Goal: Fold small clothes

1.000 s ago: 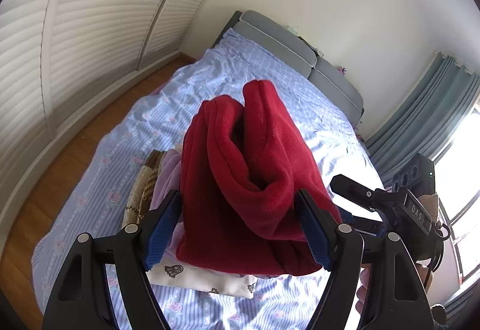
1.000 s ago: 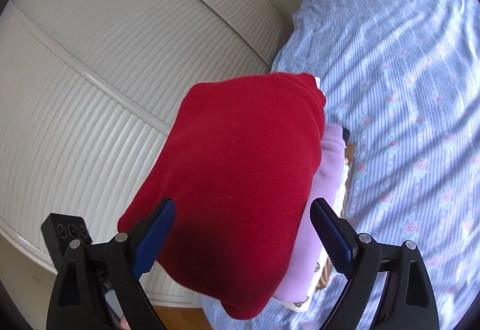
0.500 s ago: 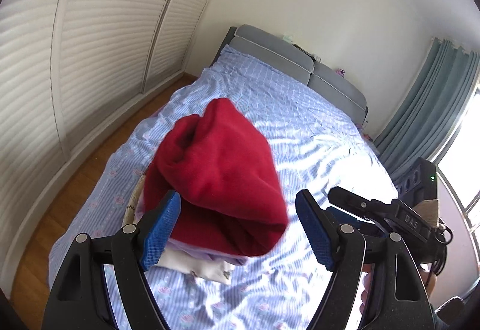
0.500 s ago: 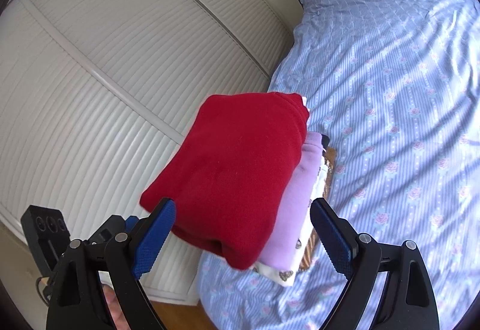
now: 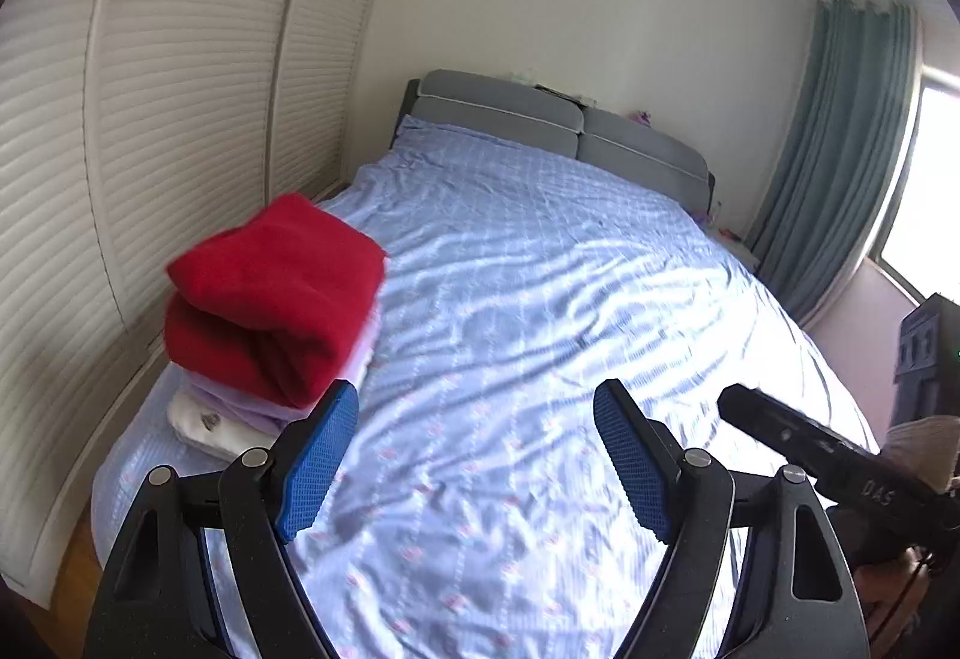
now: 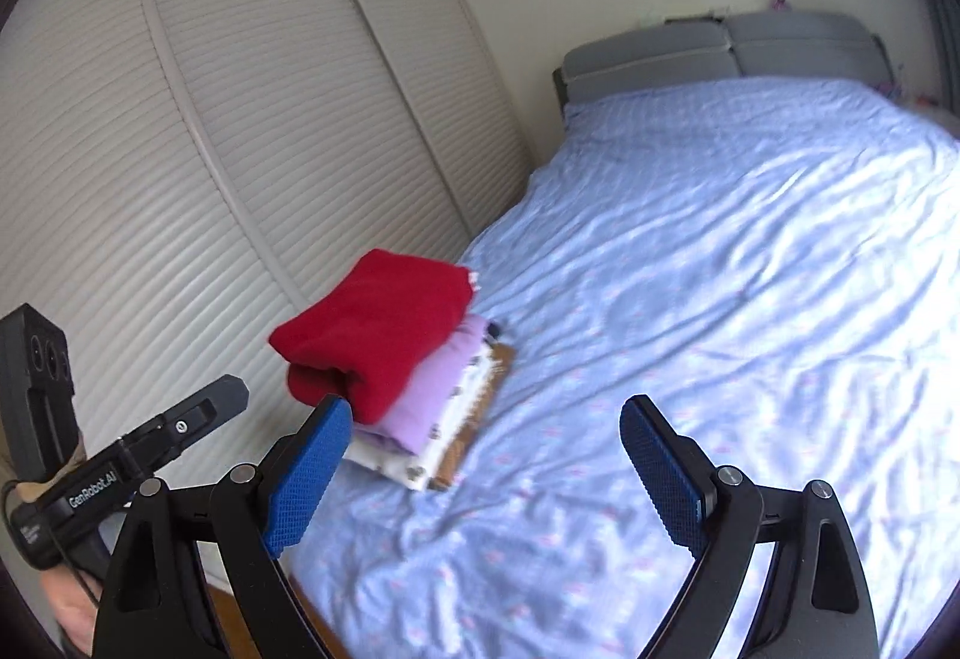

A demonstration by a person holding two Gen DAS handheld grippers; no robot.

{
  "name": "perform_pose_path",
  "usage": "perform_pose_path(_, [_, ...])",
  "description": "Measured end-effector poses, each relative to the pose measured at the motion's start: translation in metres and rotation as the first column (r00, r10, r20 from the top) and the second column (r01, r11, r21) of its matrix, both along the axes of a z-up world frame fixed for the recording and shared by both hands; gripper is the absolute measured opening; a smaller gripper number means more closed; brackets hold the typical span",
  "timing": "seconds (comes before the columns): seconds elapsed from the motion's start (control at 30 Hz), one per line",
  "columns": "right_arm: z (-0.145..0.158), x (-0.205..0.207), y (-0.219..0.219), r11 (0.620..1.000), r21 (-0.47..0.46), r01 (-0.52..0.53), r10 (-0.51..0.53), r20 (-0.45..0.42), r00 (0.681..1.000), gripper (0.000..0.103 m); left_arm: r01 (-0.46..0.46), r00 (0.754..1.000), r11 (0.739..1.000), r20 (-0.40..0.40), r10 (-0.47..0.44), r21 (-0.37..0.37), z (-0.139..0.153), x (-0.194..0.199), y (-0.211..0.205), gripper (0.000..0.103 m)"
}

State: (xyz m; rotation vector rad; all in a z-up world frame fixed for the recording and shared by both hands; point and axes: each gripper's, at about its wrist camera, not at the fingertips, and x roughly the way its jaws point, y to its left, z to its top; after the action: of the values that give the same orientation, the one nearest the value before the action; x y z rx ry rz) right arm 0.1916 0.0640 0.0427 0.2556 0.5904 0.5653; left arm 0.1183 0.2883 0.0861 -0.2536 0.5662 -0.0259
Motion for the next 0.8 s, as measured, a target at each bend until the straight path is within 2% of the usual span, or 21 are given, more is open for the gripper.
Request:
perform_pose_path(0.2, [0.001,-0.045,-0.083,0.992,-0.056,0.109,-0.106,0.059,0.993,0.092,0.05,0.999,0.999,0.009,-0.051,0.017,-0.006,-0.022,-0.079,0.08])
perform_pose_path(0.33, [-0.005,-0.071,-0.132,0.978,-0.08,0.194,-0.187,0.084,0.979,0.092,0.067,0.998,0.996,0.008,-0.068,0.065,-0.011,-0.035,-0.124,0.08])
perform_pose_path(0.47, [-0.016,-0.096,-0.171,0.958,-0.106,0.268,-0.257,0.104,0.961,0.092,0.074,0.997,0.985,0.023,-0.079,0.154,-0.014,-0.05,-0.171,0.083])
perform_pose_path(0.67, [-0.035,-0.135,-0.218,0.925,-0.16,0.344,-0.327,0.124,0.937,0.092,0.106,0.994,0.975,0.012,-0.11,0.195,-0.038,-0.078,-0.222,0.085])
perform_pose_path(0.7, [-0.038,-0.142,-0.223,0.918,-0.169,0.359,-0.34,0.135,0.931,0.092,0.111,0.993,0.971,0.007,-0.115,0.212,-0.043,-0.083,-0.229,0.086])
perform_pose_path(0.77, [-0.043,-0.154,-0.232,0.902,-0.191,0.386,-0.362,0.149,0.92,0.092,0.112,0.993,0.964,-0.002,-0.115,0.241,-0.052,-0.091,-0.241,0.099])
perform_pose_path(0.8, [-0.046,-0.159,-0.234,0.892,-0.204,0.403,-0.376,0.157,0.913,0.092,0.106,0.994,0.962,-0.002,-0.109,0.251,-0.056,-0.096,-0.245,0.101])
